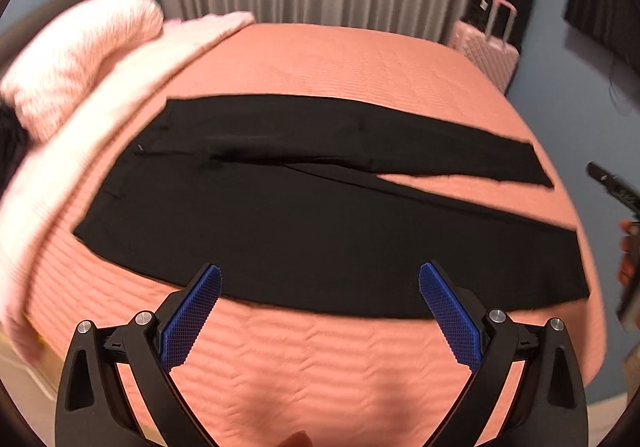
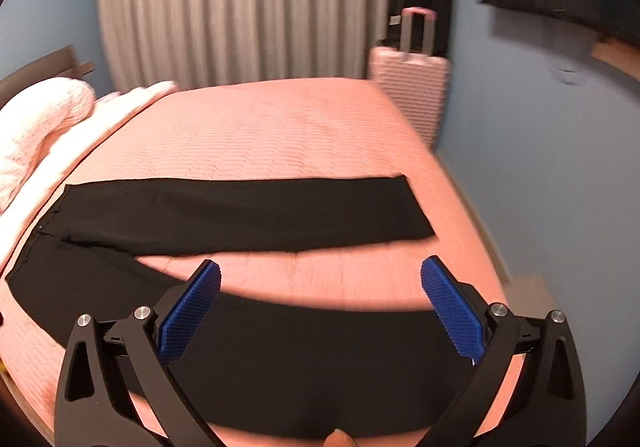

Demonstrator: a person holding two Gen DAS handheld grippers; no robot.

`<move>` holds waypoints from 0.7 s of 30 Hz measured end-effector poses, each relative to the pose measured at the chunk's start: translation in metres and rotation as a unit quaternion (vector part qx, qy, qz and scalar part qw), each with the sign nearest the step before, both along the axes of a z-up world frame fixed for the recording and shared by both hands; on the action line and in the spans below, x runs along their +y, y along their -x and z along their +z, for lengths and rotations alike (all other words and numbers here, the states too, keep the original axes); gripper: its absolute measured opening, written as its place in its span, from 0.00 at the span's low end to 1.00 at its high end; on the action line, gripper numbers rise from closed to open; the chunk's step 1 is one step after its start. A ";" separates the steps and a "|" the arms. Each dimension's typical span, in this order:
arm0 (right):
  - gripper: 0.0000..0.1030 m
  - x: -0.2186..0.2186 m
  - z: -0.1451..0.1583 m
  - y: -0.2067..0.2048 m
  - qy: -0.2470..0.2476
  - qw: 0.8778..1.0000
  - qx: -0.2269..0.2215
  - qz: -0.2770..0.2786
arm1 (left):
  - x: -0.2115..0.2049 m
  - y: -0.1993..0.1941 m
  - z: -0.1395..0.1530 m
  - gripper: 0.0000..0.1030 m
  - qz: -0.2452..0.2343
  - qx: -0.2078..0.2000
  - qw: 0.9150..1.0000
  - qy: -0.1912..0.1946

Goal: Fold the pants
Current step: 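Reach the right tool to the trouser leg hem and close on it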

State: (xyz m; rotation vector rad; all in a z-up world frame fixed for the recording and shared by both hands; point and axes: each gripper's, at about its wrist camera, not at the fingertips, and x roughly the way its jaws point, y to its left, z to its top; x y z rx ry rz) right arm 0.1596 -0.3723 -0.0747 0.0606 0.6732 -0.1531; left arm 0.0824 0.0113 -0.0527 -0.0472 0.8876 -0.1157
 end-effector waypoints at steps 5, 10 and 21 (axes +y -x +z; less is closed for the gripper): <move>0.96 -0.105 -0.046 -0.105 -0.039 0.999 0.032 0.013 | -0.010 -0.041 -0.026 0.95 0.022 0.000 1.000 0.017; 0.96 -0.164 -0.095 -0.184 -0.038 0.996 0.078 0.034 | -0.039 -0.078 -0.052 0.94 -0.006 -0.001 0.999 -0.040; 0.96 -0.201 -0.161 -0.266 -0.071 0.976 0.152 0.137 | -0.091 -0.114 -0.081 0.94 -0.061 0.016 0.998 -0.007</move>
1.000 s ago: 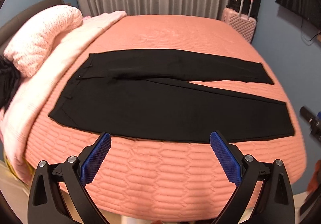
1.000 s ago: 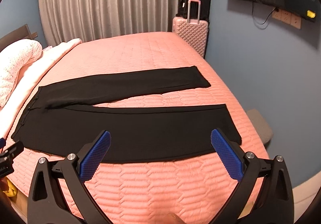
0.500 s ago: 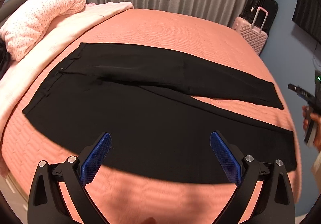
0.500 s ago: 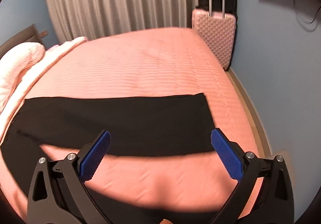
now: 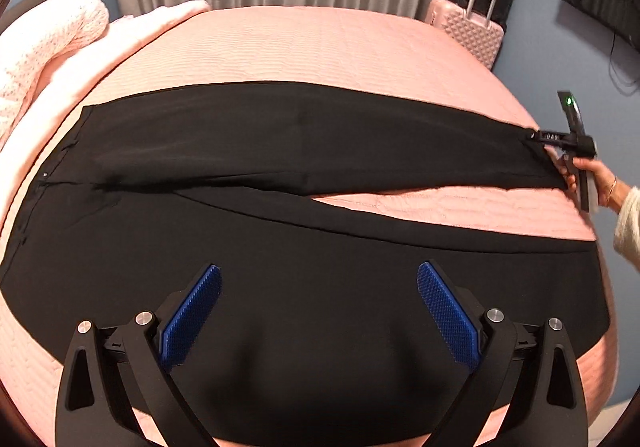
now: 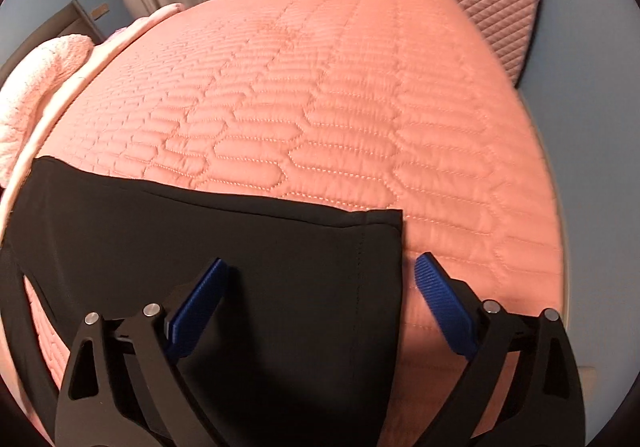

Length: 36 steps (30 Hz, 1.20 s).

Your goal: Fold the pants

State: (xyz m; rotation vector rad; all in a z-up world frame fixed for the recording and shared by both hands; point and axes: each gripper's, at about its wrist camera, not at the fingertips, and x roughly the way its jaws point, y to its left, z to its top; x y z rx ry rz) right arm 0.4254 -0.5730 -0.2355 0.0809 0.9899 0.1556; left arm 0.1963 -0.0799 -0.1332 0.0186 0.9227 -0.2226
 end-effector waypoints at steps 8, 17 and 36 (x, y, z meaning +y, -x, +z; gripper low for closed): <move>0.77 -0.001 0.000 0.014 0.011 0.999 -0.037 0.008 | -0.026 0.015 -0.044 0.94 -0.039 -0.018 0.999 -0.027; 0.08 -0.015 0.015 0.023 -0.010 0.998 -0.053 -0.021 | -0.036 0.015 -0.077 0.95 -0.054 -0.014 0.996 -0.069; 0.03 0.031 0.031 0.031 0.061 0.993 -0.049 -0.085 | 0.162 -0.152 0.022 0.95 0.015 -0.049 0.998 -0.045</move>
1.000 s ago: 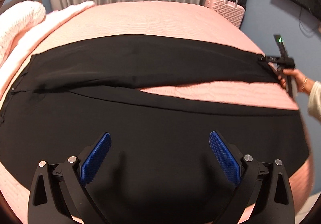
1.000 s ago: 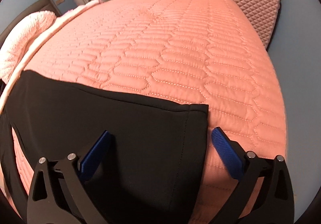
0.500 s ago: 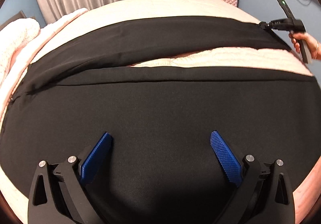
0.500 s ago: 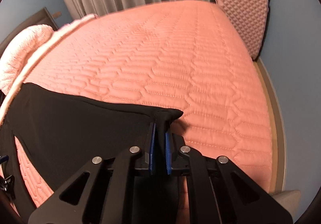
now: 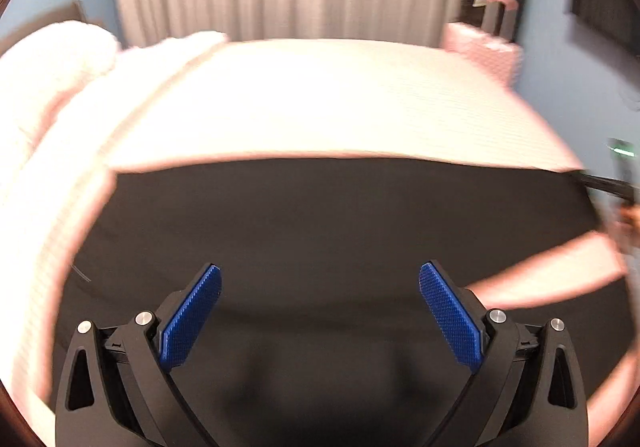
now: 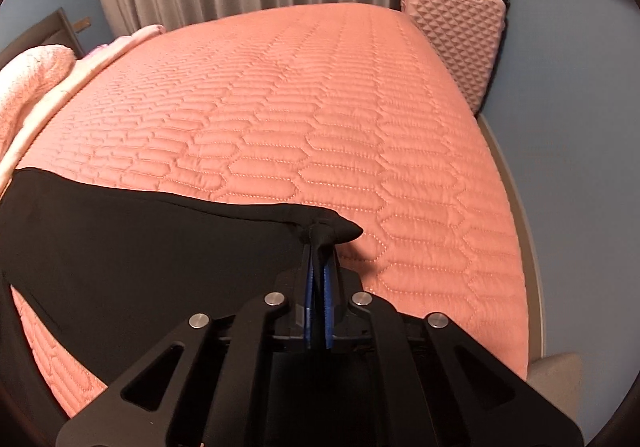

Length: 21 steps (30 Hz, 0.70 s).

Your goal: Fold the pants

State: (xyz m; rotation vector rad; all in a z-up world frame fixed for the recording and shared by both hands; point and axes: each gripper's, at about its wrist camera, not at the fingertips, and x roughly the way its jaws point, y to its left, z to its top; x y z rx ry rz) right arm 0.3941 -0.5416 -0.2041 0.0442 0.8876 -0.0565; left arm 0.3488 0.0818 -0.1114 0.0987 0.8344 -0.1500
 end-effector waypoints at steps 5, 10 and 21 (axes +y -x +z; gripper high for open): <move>0.03 0.003 -0.006 -0.007 0.002 1.000 0.015 -0.023 | 0.137 -0.119 -0.017 0.95 0.113 0.036 0.992 -0.048; 0.03 0.000 -0.012 -0.010 -0.012 0.998 0.016 -0.062 | 0.237 -0.192 -0.055 0.93 0.207 0.087 0.974 0.034; 0.03 -0.001 -0.017 -0.013 -0.005 0.996 0.014 -0.088 | 0.215 -0.252 -0.109 0.94 0.165 0.099 0.981 0.032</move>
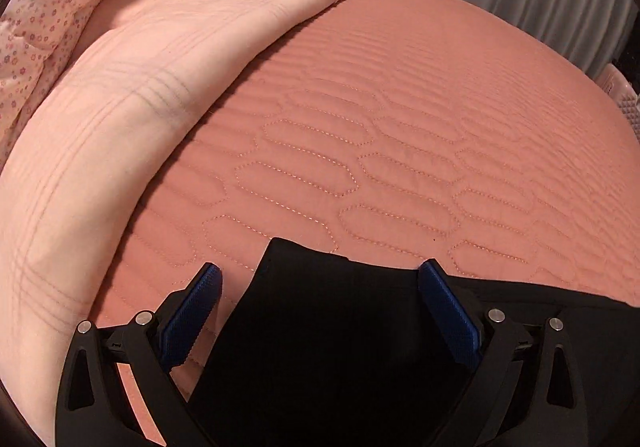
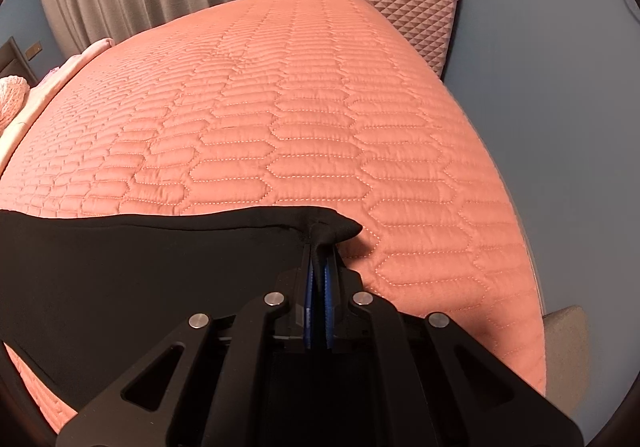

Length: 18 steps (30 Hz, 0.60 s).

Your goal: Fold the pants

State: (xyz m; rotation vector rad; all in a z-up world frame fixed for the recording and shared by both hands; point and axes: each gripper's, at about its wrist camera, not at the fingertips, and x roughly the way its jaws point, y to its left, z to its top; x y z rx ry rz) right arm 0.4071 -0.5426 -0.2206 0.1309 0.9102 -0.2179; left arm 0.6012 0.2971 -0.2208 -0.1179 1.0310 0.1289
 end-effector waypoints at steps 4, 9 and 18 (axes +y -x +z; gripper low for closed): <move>0.04 0.001 -0.001 0.001 0.003 1.000 -0.004 -0.004 | 0.010 0.007 0.006 0.51 -0.009 -0.010 1.000 0.002; 0.04 0.002 0.002 0.006 -0.001 1.000 -0.015 -0.013 | 0.012 0.030 0.019 0.31 -0.023 -0.012 0.999 0.042; 0.03 0.000 0.058 0.052 -0.017 0.996 -0.089 -0.011 | 0.031 0.102 0.108 0.21 -0.034 -0.139 0.978 0.151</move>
